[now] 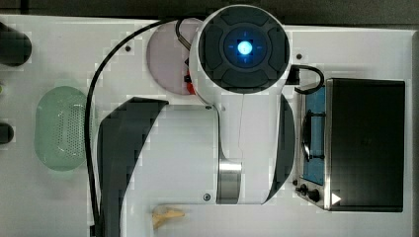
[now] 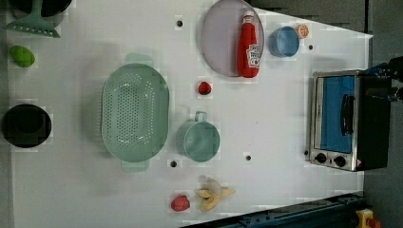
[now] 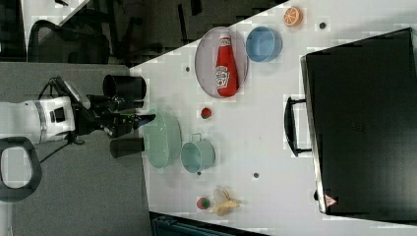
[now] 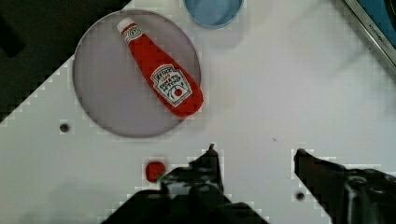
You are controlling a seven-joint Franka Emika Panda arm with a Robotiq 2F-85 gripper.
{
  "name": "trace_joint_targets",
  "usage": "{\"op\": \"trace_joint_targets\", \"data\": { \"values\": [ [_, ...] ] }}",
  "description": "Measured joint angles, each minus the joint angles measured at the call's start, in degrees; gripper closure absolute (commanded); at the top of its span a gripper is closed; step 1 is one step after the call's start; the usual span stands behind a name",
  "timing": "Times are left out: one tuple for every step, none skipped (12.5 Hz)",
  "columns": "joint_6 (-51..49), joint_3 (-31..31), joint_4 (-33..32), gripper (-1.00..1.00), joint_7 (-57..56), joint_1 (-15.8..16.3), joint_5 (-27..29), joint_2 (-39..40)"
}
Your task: Pick ketchup from plate and place it on table.
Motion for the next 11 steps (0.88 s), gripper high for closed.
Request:
{"op": "trace_joint_targets", "data": {
  "values": [
    [-3.36,1.56,-3.58,-0.57,0.00,-1.57,0.00,-2.80],
    [-6.06,2.19,-6.66,-0.79,0.00,-2.17,0.00,-5.76],
    [-6.79,2.38,-8.17,-1.00,0.00,-2.38,0.00,-8.07],
    [-6.71,2.75,-8.06,-1.00,0.00,-2.85,0.13,-9.38],
    [-6.58,2.91,-7.61,-1.00,0.00,-3.07,0.17,-10.06],
    [-6.42,2.92,-6.71,-1.00,0.01,-3.11,-0.09,-10.19],
    [-5.74,2.89,-6.10,-1.00,0.01,-3.14,-0.16,-10.16],
    [-5.48,3.01,-5.93,-1.00,0.01,-3.46,-0.16,-10.09],
    [-4.94,3.03,-5.99,-1.00,0.01,-3.75,0.23,-9.79],
    [-4.01,2.86,-6.04,-1.00,0.01,-3.82,0.48,-9.24],
    [-3.40,2.97,-5.82,-1.00,0.01,-3.79,0.07,-8.09]
  ]
}}
